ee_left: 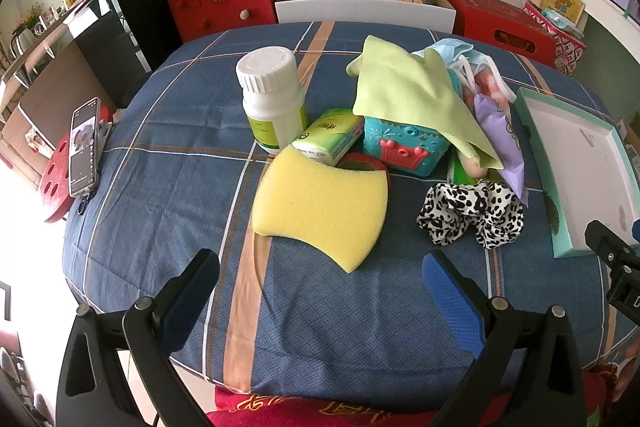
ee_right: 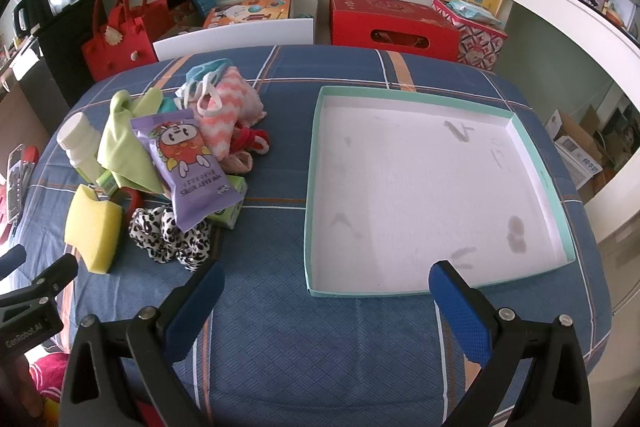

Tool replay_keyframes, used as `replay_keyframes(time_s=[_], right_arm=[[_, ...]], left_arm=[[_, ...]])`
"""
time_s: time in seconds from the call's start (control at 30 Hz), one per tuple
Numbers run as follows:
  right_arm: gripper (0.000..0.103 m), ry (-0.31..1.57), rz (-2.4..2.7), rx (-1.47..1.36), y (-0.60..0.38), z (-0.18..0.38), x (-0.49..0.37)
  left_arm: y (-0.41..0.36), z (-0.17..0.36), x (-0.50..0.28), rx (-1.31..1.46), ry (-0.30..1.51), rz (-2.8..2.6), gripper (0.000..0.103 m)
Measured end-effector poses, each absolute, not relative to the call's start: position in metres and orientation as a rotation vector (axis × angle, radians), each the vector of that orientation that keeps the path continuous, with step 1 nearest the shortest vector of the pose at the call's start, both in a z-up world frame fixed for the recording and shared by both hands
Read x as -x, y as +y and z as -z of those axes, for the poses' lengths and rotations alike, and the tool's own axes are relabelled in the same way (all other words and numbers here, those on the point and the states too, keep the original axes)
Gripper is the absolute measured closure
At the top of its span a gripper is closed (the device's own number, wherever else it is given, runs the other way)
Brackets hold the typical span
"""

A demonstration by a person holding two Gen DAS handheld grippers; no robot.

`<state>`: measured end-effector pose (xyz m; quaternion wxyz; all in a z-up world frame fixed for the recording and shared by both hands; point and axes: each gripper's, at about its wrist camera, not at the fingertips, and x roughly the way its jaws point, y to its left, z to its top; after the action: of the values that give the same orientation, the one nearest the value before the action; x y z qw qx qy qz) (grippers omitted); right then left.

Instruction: Organize soft objects

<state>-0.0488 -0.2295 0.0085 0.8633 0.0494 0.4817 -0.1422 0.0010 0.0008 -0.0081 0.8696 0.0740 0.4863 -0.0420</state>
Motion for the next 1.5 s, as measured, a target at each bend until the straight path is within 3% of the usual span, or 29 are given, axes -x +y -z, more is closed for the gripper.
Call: replay_keyframes(time_s=[1.5], right_arm=[[0.0, 1.005, 0.298, -0.108, -0.231, -0.0086, 0.0492]], left_arm=[[0.0017, 0.0105, -0.0031, -0.145, 1.036, 0.086, 0.002]])
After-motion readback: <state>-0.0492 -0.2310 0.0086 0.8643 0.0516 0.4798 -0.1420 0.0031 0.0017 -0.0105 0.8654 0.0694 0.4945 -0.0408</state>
